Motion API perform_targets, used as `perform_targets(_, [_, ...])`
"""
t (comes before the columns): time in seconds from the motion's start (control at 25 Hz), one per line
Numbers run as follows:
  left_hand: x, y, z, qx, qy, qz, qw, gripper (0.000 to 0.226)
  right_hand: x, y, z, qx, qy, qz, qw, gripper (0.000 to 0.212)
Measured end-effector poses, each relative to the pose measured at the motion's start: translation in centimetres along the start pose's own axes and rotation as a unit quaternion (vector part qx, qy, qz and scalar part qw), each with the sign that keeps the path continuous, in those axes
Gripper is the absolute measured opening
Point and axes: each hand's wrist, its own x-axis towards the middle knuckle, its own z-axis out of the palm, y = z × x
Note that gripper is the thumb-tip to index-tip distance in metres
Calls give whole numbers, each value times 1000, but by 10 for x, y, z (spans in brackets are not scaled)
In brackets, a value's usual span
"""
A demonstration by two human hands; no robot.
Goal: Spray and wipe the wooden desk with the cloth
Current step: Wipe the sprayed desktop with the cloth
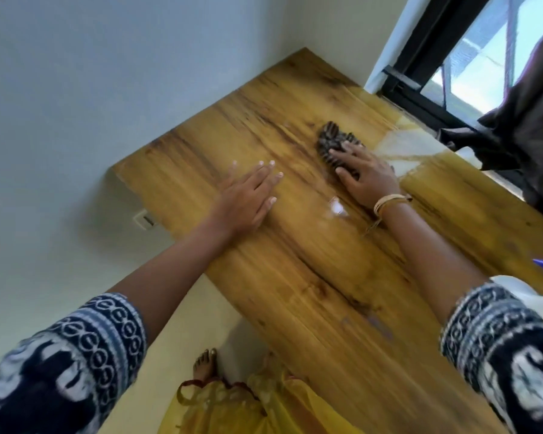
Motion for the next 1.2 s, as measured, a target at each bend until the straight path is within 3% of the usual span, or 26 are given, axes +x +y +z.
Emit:
perform_targets(0.2, [44, 52, 23, -57, -23, -15, 998, 61, 42, 82, -26, -31, 16, 157, 987, 46])
perform_targets(0.36, [46, 54, 33, -79, -29, -29, 996, 61, 28, 64, -23, -29, 25, 200, 979, 48])
perform_targets(0.44, [46, 54, 33, -88, -18, -31, 995, 57, -8, 25, -11, -35, 40, 164, 985, 46])
perform_targets(0.56, [46, 56, 32, -76, -9, -29, 997, 59, -90, -38, 20, -11, 47, 42, 998, 44])
perform_targets(0.68, [46, 57, 31, -69, -12, -28, 997, 62, -84, -22, 21, 21, 51, -11, 998, 43])
perform_targets(0.8, [46, 56, 31, -78, -3, -29, 996, 61, -12, 47, 0, -12, 114, 114, 987, 42])
perform_targets(0.92, [46, 57, 32, -80, 4, -33, 996, 60, 25, 110, -16, -13, 110, 262, 959, 46])
perform_targets(1.04, [46, 57, 33, -77, 8, -38, 996, 58, 27, 103, -16, -12, 103, 336, 936, 48])
perform_targets(1.12, [46, 57, 34, -72, 5, -40, 997, 58, 13, 62, -8, -17, 81, 288, 954, 47])
perform_targets(1.2, [46, 57, 33, -66, 1, -40, 997, 59, -19, 10, 10, -38, 65, 150, 986, 46])
